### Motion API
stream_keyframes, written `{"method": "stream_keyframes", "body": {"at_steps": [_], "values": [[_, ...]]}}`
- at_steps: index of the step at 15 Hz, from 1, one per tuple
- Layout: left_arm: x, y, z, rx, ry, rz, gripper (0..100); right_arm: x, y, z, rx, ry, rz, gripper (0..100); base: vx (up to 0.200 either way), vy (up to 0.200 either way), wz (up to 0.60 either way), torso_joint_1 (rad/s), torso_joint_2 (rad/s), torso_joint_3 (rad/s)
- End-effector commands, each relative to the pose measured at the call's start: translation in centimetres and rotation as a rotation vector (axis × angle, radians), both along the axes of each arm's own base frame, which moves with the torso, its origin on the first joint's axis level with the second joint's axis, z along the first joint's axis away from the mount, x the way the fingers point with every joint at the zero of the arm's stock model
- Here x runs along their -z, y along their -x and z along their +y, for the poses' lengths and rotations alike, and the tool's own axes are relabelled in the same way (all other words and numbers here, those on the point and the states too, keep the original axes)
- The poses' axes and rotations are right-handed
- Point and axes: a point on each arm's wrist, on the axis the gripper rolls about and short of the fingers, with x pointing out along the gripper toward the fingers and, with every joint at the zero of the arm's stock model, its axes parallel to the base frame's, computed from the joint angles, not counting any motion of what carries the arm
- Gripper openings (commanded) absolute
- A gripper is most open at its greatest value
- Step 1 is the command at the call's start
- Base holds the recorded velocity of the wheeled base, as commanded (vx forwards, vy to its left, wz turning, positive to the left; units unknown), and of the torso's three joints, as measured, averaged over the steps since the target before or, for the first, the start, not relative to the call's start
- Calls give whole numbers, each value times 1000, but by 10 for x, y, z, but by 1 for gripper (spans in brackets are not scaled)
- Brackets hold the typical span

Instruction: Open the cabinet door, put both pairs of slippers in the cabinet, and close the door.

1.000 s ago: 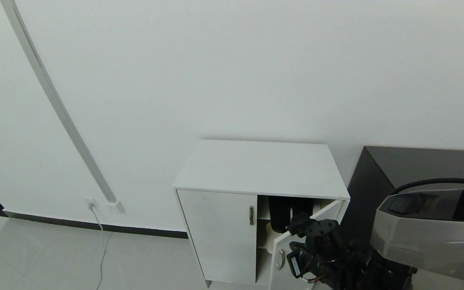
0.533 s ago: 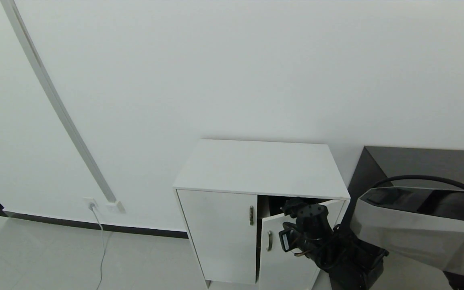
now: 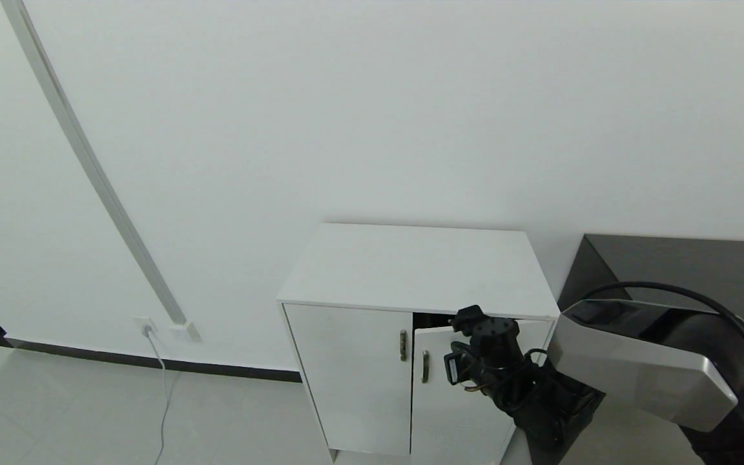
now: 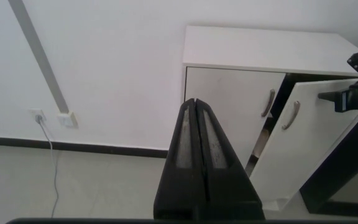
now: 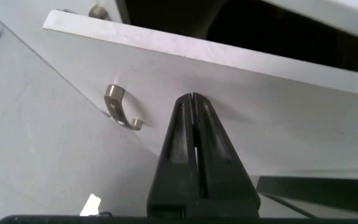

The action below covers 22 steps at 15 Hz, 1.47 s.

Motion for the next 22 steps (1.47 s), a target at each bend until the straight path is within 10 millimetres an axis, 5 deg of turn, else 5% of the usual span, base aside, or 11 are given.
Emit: {"method": "stream_keyframes", "body": {"at_steps": [1,22], "values": [[0,0,0,1,0,2,0,3,-5,0,6,-3,-5,0,0,0,0,0,0,0],[0,0,0,1,0,2,0,7,-25,8,15,-37,-52,0,0,0,0,0,0,0]]}}
